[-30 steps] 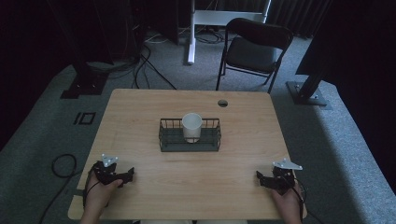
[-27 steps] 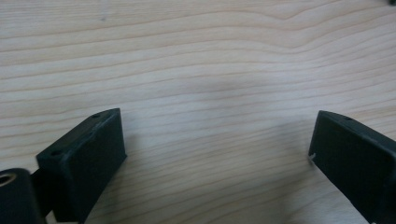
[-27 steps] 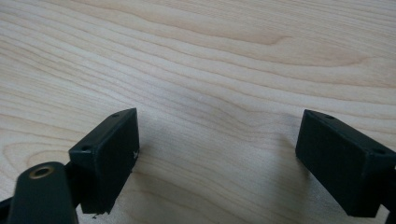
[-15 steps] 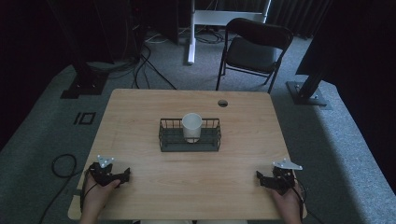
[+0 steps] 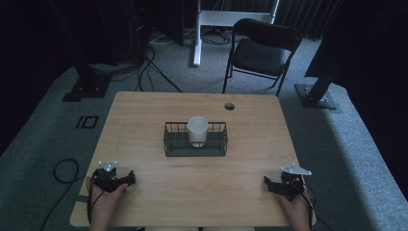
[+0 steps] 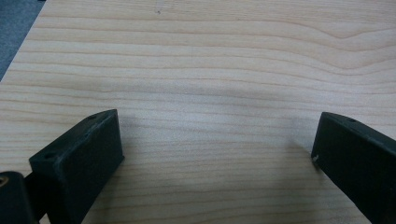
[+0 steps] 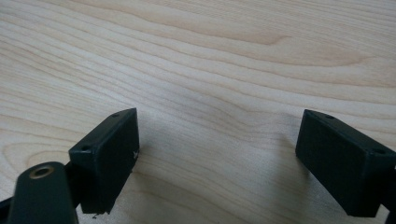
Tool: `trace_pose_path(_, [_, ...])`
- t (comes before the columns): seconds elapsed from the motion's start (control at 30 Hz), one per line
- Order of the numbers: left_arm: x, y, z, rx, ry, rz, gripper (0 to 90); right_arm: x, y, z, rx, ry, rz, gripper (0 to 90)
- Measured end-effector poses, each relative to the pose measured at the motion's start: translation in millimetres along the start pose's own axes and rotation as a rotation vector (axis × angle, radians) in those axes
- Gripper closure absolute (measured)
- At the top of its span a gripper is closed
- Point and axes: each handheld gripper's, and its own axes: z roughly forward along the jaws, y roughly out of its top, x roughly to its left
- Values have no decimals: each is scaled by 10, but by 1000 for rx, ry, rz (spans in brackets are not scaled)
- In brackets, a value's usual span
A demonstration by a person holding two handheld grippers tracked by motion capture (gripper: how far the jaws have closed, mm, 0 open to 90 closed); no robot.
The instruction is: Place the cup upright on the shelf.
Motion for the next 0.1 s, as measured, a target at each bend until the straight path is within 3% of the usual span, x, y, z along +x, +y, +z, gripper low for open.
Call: trace_pose_path(0.1, [0,0,0,0,0,0,22,0,0,0,0,0,0,131])
